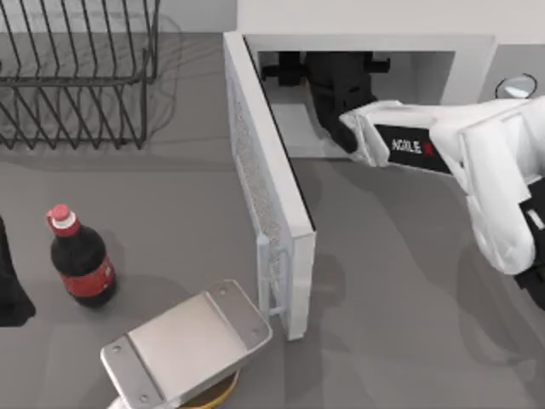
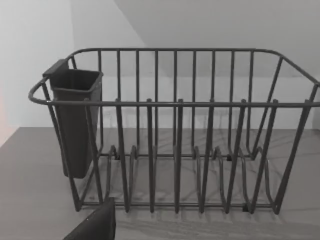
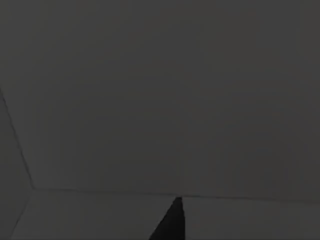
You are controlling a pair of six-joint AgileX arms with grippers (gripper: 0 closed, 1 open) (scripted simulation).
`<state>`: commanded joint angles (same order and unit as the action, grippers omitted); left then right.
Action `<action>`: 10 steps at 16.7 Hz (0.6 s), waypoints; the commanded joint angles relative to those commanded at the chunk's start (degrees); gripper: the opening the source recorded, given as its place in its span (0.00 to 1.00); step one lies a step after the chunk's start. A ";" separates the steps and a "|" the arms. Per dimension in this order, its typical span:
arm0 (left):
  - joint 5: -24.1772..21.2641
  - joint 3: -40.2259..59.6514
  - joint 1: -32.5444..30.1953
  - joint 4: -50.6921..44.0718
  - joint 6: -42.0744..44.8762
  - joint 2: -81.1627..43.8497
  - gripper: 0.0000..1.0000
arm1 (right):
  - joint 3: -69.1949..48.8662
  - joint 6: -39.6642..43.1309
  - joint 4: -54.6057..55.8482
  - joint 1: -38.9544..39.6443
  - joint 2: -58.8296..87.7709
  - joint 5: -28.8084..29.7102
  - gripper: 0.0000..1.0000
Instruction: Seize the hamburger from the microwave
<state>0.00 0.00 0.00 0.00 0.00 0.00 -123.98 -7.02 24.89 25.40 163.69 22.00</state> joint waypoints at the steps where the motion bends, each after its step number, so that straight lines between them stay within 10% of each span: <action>1: 0.00 0.00 0.00 0.00 0.00 0.00 1.00 | 0.07 -0.01 -0.01 0.02 -0.07 0.02 0.00; 10: 0.00 0.00 0.00 0.00 0.00 0.00 1.00 | 25.79 -4.32 -3.50 6.42 -25.14 6.74 0.00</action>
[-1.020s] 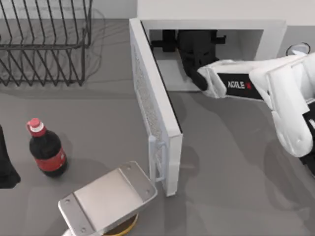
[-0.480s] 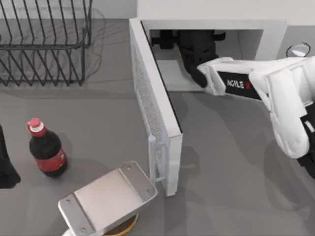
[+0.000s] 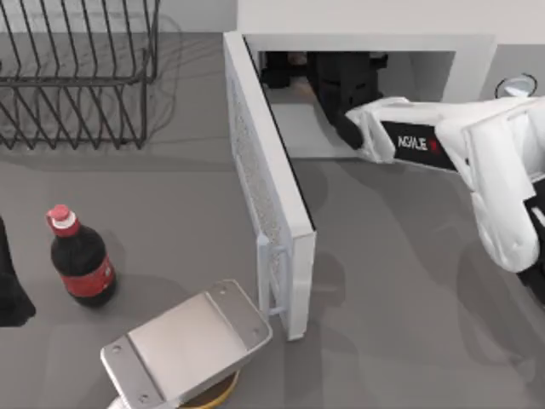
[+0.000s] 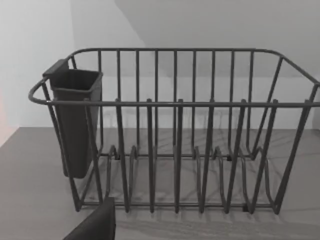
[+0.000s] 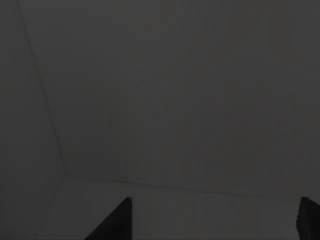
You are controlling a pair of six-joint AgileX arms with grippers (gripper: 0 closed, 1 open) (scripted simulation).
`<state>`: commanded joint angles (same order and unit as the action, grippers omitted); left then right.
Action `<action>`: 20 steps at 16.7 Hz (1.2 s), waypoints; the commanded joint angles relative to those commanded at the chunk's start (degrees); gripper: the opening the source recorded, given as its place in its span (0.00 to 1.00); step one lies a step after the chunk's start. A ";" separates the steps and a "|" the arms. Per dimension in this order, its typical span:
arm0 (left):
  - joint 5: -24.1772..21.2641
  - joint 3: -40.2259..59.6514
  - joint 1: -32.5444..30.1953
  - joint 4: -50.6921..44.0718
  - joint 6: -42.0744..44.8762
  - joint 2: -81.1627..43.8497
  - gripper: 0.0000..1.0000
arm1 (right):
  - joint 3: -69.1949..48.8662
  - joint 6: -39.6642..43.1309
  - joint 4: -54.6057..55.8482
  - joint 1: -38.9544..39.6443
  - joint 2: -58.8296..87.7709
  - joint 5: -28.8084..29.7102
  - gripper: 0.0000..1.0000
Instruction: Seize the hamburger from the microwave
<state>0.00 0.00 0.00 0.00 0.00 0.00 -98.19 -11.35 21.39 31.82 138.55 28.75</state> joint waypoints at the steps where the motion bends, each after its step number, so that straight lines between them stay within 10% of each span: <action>1: 0.00 0.00 0.00 0.00 0.00 0.00 1.00 | 5.28 -0.77 -0.63 1.14 -4.99 1.19 0.00; 11: 0.00 0.00 0.00 0.00 0.00 0.00 1.00 | 51.08 -7.90 -6.55 11.65 -49.33 12.26 0.00; 20: 0.00 0.00 0.00 0.00 0.00 0.00 1.00 | 51.92 -9.22 -3.89 10.74 -47.35 6.91 0.00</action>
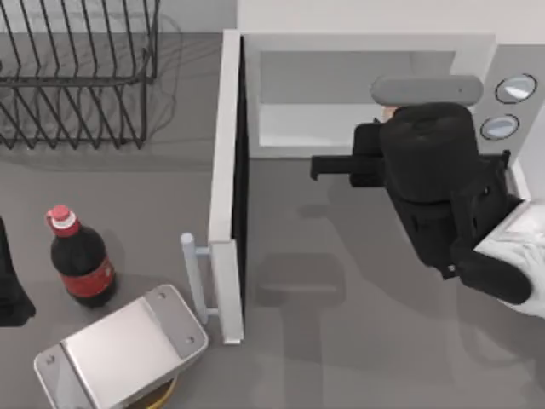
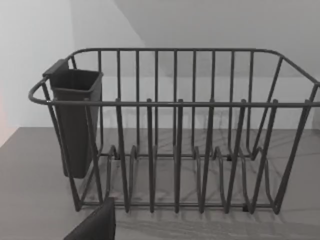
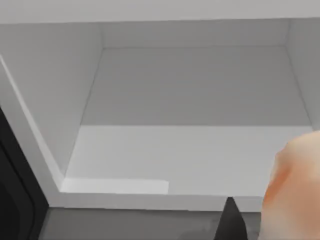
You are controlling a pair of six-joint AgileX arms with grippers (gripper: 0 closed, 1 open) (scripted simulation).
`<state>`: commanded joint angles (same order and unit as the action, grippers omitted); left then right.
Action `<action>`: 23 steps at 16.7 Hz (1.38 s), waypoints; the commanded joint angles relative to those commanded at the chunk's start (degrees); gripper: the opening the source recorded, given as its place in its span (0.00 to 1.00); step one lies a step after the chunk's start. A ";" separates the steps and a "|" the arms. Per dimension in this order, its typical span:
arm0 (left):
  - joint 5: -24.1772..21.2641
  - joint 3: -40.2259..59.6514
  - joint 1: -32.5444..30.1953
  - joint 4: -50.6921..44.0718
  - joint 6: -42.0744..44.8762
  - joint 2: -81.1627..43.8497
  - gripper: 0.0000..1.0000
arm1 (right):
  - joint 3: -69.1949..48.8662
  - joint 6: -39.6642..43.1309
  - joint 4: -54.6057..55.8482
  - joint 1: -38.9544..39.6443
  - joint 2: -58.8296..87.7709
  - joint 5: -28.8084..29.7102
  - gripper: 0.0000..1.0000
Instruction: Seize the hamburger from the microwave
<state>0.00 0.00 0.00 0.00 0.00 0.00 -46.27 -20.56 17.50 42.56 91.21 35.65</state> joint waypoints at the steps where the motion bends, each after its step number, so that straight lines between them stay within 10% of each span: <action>1: 0.00 0.00 0.00 0.00 0.00 0.00 1.00 | 0.42 -0.01 1.20 0.11 0.85 0.26 0.00; 20: 0.00 0.00 0.00 0.00 0.00 0.00 1.00 | 14.32 0.26 37.29 2.18 23.72 7.14 0.00; 23: 0.00 0.00 0.00 0.00 0.00 0.00 1.00 | 14.32 0.26 37.29 2.18 23.72 7.14 0.23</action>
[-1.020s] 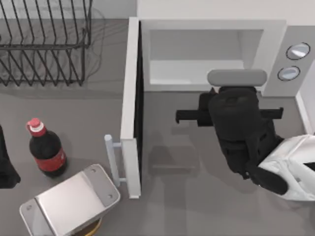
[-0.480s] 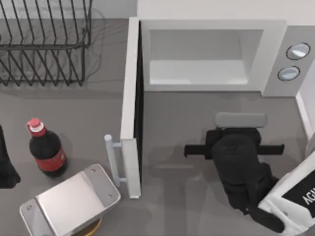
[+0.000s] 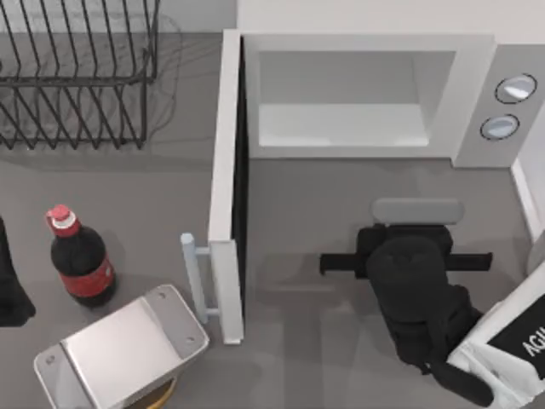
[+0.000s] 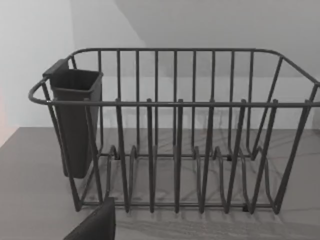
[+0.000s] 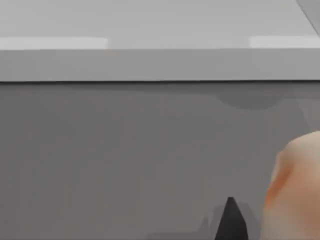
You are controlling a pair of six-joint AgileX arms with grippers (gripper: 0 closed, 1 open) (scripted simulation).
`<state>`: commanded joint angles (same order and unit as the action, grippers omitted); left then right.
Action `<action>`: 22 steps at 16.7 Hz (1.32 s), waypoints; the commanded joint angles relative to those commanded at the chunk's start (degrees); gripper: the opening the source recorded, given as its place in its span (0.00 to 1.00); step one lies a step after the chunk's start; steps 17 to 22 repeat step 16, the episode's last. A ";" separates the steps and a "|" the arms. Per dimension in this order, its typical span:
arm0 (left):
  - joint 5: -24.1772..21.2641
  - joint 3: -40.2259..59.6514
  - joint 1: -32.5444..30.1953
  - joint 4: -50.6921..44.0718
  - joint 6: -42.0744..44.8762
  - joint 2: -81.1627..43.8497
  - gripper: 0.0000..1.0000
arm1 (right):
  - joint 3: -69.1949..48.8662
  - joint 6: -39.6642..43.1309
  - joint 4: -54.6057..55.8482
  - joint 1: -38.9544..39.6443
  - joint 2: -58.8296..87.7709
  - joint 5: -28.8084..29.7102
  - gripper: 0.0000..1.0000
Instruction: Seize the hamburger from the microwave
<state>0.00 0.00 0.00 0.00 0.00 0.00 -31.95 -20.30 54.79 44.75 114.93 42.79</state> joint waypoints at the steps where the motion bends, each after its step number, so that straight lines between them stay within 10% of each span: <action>1: 0.00 0.00 0.00 0.00 0.00 0.00 1.00 | 0.00 0.00 0.00 0.00 0.00 0.00 0.30; 10: 0.00 0.00 0.00 0.00 0.00 0.00 1.00 | 0.00 0.00 0.00 0.00 0.00 0.00 0.98; 22: 0.00 0.00 0.00 0.00 0.00 0.00 1.00 | 0.00 0.00 0.00 0.00 0.00 0.00 1.00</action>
